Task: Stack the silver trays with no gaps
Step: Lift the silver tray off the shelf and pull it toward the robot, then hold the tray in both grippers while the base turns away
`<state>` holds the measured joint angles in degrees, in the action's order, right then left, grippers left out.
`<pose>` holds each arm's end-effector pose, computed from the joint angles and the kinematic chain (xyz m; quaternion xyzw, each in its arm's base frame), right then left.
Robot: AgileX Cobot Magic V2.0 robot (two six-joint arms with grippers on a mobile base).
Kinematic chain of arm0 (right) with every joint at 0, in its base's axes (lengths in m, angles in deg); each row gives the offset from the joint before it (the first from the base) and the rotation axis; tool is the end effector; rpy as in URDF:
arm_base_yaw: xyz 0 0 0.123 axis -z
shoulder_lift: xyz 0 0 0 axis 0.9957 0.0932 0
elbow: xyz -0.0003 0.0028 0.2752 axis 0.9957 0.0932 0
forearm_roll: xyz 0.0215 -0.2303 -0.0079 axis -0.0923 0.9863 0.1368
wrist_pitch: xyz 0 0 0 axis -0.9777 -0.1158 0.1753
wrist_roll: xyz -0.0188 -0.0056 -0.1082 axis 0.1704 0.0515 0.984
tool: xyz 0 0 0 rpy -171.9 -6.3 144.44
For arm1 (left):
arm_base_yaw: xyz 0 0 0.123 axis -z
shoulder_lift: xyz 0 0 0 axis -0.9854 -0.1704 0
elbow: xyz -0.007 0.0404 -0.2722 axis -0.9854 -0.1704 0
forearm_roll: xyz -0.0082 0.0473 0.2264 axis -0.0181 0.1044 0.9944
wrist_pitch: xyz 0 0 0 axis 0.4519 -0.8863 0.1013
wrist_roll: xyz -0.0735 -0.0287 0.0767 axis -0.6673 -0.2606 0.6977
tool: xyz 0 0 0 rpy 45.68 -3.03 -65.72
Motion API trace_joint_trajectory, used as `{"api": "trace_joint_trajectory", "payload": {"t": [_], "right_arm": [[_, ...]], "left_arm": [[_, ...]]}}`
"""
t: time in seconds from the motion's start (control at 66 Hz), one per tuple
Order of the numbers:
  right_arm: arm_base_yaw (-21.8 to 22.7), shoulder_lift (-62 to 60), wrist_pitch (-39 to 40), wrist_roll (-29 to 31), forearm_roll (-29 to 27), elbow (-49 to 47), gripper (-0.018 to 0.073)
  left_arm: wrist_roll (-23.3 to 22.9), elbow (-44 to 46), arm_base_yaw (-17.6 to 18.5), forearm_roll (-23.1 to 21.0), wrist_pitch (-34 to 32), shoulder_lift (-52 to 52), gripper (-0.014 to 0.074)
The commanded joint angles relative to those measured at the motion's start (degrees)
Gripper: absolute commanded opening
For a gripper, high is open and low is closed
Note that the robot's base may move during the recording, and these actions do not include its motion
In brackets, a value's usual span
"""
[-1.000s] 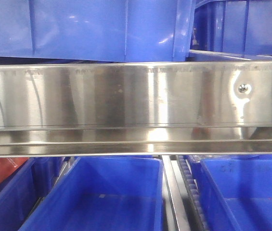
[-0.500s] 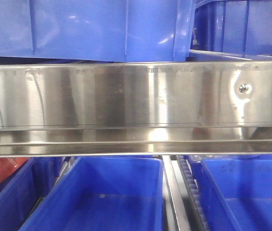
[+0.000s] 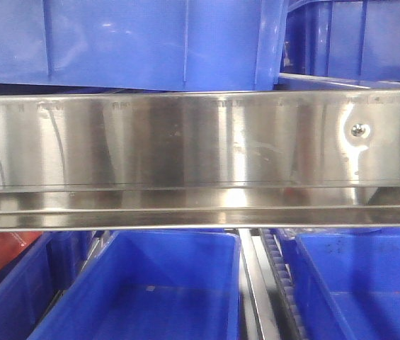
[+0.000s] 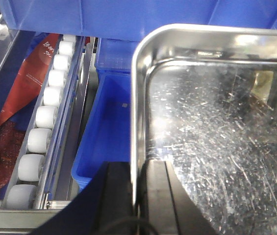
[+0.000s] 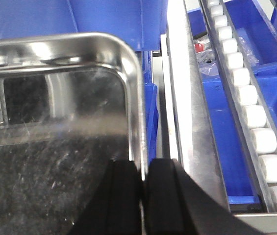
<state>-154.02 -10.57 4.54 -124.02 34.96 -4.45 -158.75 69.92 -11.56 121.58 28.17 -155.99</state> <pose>0.1443 0.1684 0.3742 0.0289 0.9070 0.0503 0.4170 0.1432 -0.1465 0.3873 -0.0148 0.8902 -0.0464 0.4530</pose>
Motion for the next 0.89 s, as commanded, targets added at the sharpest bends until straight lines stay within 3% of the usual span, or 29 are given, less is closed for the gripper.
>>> {"api": "trace_joint_trajectory", "payload": {"t": [0.0, 0.439, 0.879], "right_arm": [[-1.0, 0.5, 10.0, 0.1, -0.5, -0.8, -0.0023], [-1.0, 0.5, 14.8, 0.1, -0.5, -0.8, -0.0023], [-1.0, 0.5, 14.8, 0.1, -0.5, -0.8, -0.0023]], "left_arm": [[0.4, 0.0, 0.6, -3.1, -5.5, -0.8, -0.0016], [0.4, 0.0, 0.6, -3.1, -5.5, -0.8, -0.0016], [0.4, 0.0, 0.6, -3.0, -5.5, -0.8, -0.0016]]}}
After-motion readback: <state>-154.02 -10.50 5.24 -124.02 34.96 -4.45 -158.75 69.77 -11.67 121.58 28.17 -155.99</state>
